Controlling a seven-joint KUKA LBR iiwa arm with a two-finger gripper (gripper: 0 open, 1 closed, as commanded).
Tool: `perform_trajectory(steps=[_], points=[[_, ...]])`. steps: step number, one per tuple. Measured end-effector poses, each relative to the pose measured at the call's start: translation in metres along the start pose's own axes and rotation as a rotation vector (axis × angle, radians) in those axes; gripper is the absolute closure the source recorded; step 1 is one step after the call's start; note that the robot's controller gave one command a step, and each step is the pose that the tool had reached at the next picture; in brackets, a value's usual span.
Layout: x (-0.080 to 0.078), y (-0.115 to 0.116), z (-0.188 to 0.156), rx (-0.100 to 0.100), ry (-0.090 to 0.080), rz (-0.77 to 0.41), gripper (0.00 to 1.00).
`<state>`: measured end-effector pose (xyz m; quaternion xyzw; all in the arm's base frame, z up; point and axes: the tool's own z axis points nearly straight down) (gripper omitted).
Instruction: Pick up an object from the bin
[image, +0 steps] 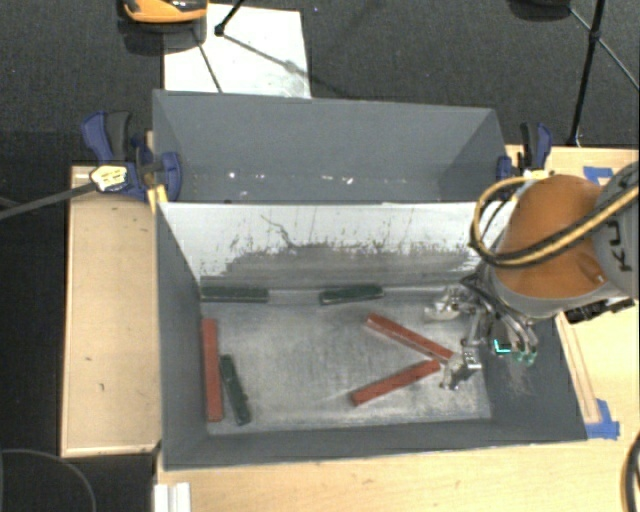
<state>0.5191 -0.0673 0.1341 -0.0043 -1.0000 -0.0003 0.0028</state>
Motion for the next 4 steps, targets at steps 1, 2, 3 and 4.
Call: perform_trajectory(steps=[1, 2, 3, 4], points=[[-0.002, 0.000, -0.004, 0.001, -0.008, -0.002, 0.00], [0.011, 0.015, 0.059, 0.000, -0.020, -0.052, 1.00], [0.011, 0.015, 0.059, 0.000, -0.020, -0.053, 1.00], [-0.007, 0.018, -0.112, 0.002, -0.015, -0.128, 1.00]])
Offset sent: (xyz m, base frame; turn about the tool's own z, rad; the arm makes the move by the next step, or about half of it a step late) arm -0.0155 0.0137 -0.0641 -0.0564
